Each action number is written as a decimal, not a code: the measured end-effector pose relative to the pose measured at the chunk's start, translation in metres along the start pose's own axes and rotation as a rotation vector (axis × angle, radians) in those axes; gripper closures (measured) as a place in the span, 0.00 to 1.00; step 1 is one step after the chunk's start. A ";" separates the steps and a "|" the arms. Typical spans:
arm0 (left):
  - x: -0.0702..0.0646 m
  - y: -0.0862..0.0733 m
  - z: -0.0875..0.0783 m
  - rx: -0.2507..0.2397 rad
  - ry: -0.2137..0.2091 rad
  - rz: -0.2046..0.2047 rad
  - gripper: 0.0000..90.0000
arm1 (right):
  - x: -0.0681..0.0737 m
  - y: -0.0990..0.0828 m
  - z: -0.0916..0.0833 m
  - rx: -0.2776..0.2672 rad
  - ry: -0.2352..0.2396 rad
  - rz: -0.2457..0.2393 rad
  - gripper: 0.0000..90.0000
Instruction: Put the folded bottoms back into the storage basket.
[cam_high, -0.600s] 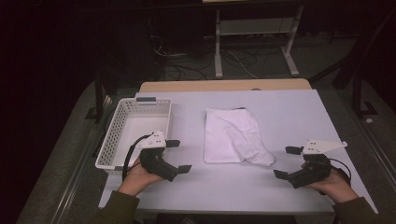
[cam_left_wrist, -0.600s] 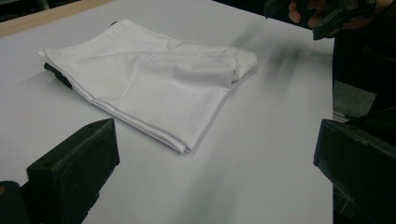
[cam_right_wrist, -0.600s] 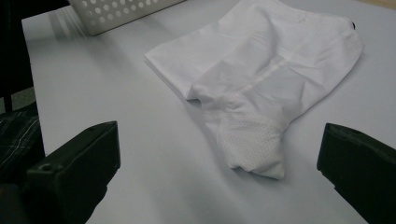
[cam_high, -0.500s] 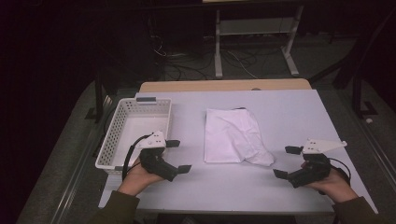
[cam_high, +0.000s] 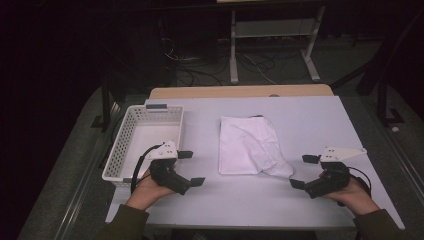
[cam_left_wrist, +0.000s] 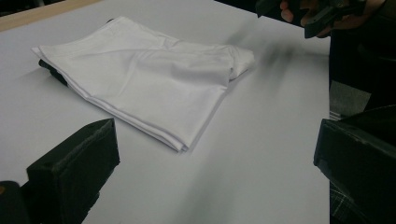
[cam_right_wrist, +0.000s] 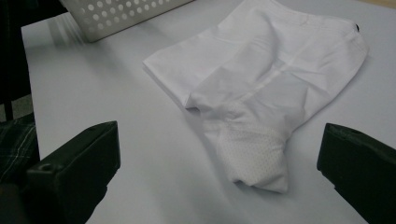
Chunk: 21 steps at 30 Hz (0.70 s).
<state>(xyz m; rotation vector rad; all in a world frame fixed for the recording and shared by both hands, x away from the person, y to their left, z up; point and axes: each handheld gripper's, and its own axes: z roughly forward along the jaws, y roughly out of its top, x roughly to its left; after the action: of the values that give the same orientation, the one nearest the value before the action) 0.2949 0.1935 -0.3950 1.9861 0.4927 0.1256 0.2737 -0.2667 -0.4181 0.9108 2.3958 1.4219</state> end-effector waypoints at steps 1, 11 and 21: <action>0.000 0.000 0.000 0.000 0.000 0.000 0.00 | 0.000 0.000 0.000 0.000 0.000 0.000 0.00; 0.001 0.002 0.002 0.008 0.011 -0.005 0.00 | -0.001 0.006 0.007 -0.002 0.017 -0.017 0.00; 0.002 0.002 0.002 0.005 0.012 -0.012 0.00 | -0.004 0.006 0.010 0.002 0.024 -0.005 0.00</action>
<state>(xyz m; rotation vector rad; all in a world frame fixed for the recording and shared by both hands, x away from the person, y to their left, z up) 0.2979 0.1920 -0.3944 1.9879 0.5133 0.1295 0.2837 -0.2596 -0.4182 0.8923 2.4155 1.4374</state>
